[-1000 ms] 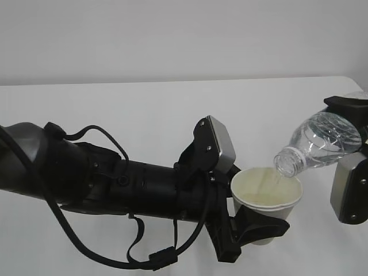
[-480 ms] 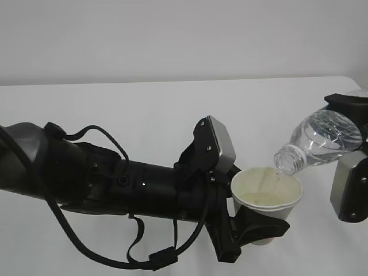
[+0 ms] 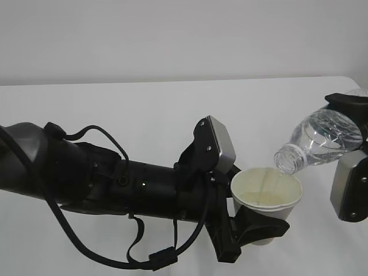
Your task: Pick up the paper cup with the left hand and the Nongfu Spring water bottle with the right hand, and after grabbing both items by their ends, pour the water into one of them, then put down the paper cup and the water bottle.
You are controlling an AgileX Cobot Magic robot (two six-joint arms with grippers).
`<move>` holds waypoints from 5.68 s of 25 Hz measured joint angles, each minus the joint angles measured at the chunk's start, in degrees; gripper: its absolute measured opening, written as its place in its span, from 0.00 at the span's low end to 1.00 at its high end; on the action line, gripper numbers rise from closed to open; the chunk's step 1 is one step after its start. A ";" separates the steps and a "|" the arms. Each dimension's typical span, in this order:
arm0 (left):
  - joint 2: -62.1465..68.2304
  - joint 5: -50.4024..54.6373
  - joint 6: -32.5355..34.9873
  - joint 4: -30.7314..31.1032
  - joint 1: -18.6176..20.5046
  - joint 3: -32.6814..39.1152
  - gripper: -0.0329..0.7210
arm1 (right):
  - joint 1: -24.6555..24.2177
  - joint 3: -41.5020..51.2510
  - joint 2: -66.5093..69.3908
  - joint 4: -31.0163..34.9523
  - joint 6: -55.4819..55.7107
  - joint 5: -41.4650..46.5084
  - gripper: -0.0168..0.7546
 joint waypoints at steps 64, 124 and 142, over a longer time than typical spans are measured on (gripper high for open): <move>0.00 0.00 0.00 0.13 0.00 0.00 0.67 | 0.00 0.00 0.00 0.06 -0.29 -0.97 0.58; 0.00 0.43 0.00 0.13 0.00 0.00 0.67 | 0.00 -0.09 1.41 0.06 -0.87 -4.45 0.58; 0.00 0.43 0.00 0.13 0.00 0.00 0.67 | 0.00 -0.09 1.41 0.06 -1.40 -4.93 0.58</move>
